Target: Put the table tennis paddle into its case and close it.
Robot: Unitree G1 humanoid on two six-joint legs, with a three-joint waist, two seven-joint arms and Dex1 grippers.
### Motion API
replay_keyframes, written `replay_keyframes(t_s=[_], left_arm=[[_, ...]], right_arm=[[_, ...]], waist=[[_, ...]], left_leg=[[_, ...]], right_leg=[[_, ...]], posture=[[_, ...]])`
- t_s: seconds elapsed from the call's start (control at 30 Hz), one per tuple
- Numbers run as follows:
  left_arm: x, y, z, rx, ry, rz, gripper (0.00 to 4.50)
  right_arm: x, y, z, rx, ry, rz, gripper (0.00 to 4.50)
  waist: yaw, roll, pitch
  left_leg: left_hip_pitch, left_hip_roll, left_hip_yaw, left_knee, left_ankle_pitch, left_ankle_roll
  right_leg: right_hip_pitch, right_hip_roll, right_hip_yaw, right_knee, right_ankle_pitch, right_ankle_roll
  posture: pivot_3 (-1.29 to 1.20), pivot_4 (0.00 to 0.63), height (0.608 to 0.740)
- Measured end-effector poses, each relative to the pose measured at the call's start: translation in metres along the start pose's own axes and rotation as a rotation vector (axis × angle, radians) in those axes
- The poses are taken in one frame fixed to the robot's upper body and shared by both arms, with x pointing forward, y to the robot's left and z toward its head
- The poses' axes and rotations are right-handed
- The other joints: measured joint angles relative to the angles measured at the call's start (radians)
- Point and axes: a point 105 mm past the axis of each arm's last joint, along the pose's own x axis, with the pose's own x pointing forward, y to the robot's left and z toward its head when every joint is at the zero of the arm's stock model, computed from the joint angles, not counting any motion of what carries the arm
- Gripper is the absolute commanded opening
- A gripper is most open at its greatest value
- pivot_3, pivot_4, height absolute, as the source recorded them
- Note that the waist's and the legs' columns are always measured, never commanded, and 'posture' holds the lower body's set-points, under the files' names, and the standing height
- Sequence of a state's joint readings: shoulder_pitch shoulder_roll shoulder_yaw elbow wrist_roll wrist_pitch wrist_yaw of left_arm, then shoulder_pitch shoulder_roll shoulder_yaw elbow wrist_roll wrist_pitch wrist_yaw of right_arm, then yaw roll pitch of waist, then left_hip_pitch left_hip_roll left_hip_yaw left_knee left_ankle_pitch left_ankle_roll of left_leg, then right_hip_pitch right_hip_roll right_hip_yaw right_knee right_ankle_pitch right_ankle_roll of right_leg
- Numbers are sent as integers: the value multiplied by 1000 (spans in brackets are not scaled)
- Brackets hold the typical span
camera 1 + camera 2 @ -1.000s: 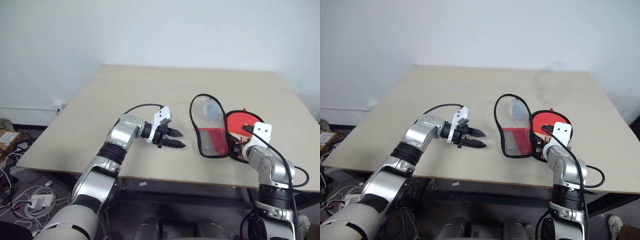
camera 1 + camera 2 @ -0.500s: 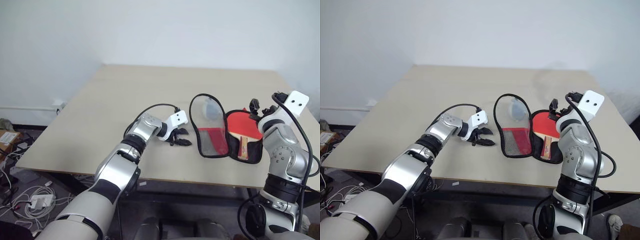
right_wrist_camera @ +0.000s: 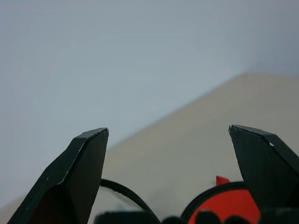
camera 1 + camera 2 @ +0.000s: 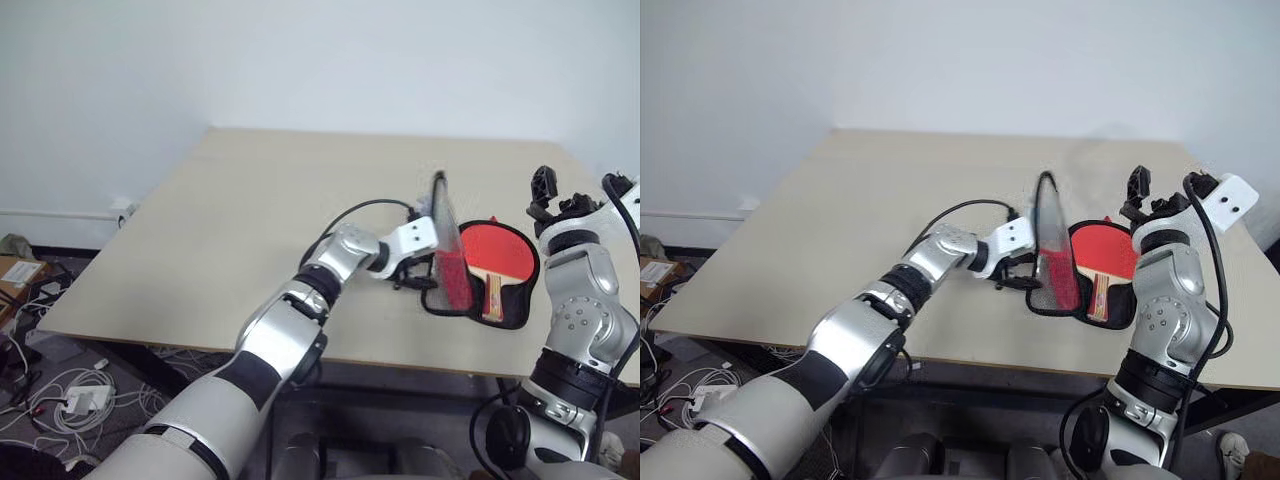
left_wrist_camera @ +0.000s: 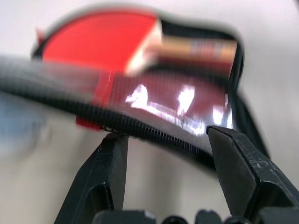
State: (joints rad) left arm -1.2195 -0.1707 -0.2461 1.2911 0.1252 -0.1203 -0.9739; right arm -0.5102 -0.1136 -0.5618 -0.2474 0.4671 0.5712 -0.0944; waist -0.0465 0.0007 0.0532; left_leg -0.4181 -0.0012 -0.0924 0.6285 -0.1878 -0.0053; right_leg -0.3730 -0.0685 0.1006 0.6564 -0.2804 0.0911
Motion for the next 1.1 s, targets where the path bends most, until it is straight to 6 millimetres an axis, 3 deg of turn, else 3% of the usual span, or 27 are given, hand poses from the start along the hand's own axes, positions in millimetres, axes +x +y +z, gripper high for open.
replay_keyframes(t_s=[0.1, 0.23, 0.53, 0.8, 0.93, 1.1], left_arm=[[-2, 6, 10, -14, -46, 28, 2792], [-3, 10, 8, -84, -56, 65, 2792], [-7, 13, 12, -272, -168, 60, 2792], [-20, 10, 43, -503, -424, -90, 2792], [-16, 5, 39, -485, -368, -105, 2792], [-10, 14, 25, -507, -297, 21, 2792]], right_arm=[[-2, -4, 14, 10, -63, -25, 4482], [-4, -15, 27, 20, -116, -75, 4482], [-6, -27, 32, -8, -147, -162, 4482], [-6, -29, 27, -39, -134, -182, 4482], [-9, -34, 24, -45, -132, -199, 4482], [-11, -39, 23, -47, -131, -225, 4482]], waist=[[-5, 3, 0], [-4, 5, 1], [-4, 5, 1], [-5, 6, 2], [-4, 6, 2], [-5, 6, 2]], left_leg=[[0, 0, 0, -1, 0, 0], [0, 0, 0, -1, 0, 0], [0, 0, 0, -1, 0, 0], [0, 0, 0, -1, 0, 0], [1, 0, 0, 0, 0, 0], [1, 0, 0, -1, 0, 0]], right_leg=[[-1, 1, 1, 0, 0, 0], [-1, 0, 1, 0, 0, 0], [-1, 0, 1, 0, 0, 0], [0, 0, 1, 0, 0, 0], [0, 0, 1, 0, 0, 0], [0, 0, 1, 0, 0, 0]], posture=[[0, 0, 740], [0, 0, 740], [0, 0, 740], [0, 0, 740], [0, 0, 740], [0, 0, 740]])
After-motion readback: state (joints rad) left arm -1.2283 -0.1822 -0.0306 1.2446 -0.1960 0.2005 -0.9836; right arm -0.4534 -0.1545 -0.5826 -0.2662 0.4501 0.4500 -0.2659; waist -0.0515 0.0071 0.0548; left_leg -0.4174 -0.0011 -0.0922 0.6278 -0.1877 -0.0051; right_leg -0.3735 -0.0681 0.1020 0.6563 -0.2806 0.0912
